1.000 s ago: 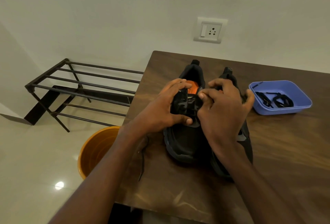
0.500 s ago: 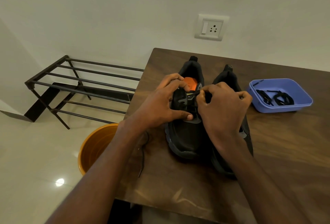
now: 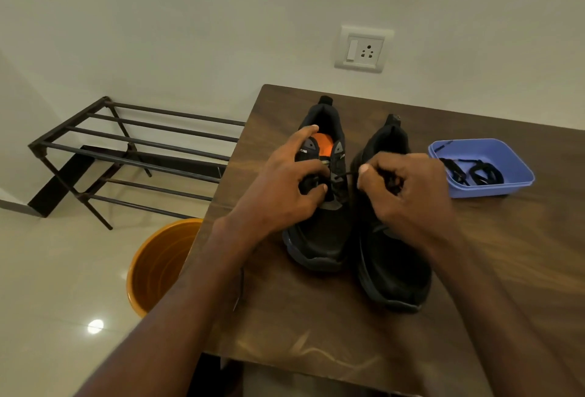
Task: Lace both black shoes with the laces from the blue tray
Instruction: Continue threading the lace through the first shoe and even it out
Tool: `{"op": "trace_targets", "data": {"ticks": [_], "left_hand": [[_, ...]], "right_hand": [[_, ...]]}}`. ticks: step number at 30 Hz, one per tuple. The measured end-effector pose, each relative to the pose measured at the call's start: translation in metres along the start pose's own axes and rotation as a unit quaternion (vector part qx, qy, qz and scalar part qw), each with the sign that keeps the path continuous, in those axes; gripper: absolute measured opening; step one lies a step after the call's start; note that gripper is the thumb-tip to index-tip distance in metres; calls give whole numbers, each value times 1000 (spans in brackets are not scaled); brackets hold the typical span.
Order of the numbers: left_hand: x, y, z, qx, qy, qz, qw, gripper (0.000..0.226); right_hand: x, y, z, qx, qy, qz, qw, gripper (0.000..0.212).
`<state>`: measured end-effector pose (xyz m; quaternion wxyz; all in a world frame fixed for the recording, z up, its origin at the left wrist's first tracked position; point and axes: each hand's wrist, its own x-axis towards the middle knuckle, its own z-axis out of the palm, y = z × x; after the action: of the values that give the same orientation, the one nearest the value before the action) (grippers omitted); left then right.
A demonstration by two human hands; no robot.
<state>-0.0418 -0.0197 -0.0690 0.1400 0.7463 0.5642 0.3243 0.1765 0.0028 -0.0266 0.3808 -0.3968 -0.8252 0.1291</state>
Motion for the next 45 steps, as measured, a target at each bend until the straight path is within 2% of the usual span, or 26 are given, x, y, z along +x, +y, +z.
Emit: {"op": "trace_targets", "data": {"ticks": [2,8,13,17,18,20,22,24,28,30,32,33,34,35,37,39,41,42,43,44,45], "left_hand": [[1,3,2,0,11,-19,1000,17],[5,9,11,-28,72,-47,996,7],[4,18,16,1,115,-51,992,8],[5,16,16,-3,130,-56,990,8],[5,16,16,-7,126,-63,990,8],[4,16,16,-19,113,-72,991,9],[4,16,15,-26,116,-71,990,9],[3,19,15,-37,133,-79,987,5],[2,27,15,-101,130,-159,973,6],[1,30,9,-213,128,-215,944,12],[-1,30,3,-307,122,-237,914,19],[-2,29,2,-296,118,-225,921,18],[-2,27,1,-244,113,-197,943,13],[-2,24,2,-170,103,-159,967,8],[-3,19,5,16,84,-82,993,14],[-1,18,6,136,92,-44,985,14],[0,20,6,167,120,-29,978,4],[0,22,6,143,140,-30,979,4],[2,23,4,73,157,-38,984,7],[4,25,1,-37,173,-67,982,10],[6,29,-3,-176,186,-104,961,13]], "right_hand": [[-5,-2,-11,30,-53,3,998,47],[-6,-11,-12,-6,-109,5,994,44],[-5,-19,-2,-85,-57,21,994,22],[-3,-17,7,-157,-17,137,978,14],[-2,-16,7,-164,-2,136,977,18],[-1,-14,9,-161,-26,80,983,43],[2,-15,11,-158,-116,35,980,78],[3,-15,15,-170,-192,44,966,97],[4,-9,21,-190,-239,93,948,98],[5,-6,21,-197,-240,101,945,98],[5,-5,20,-195,-235,107,946,100],[4,-5,21,-192,-232,107,948,100],[3,-6,22,-190,-230,104,949,100],[3,-6,22,-187,-227,102,950,101],[3,-6,23,-183,-224,104,952,101],[3,-5,23,-184,-225,105,951,102],[3,-6,24,-181,-225,105,952,102],[3,-6,24,-179,-223,106,952,102],[3,-6,24,-178,-222,105,953,103],[3,-6,23,-178,-222,104,953,103],[4,-6,23,-180,-223,105,952,103]]}}
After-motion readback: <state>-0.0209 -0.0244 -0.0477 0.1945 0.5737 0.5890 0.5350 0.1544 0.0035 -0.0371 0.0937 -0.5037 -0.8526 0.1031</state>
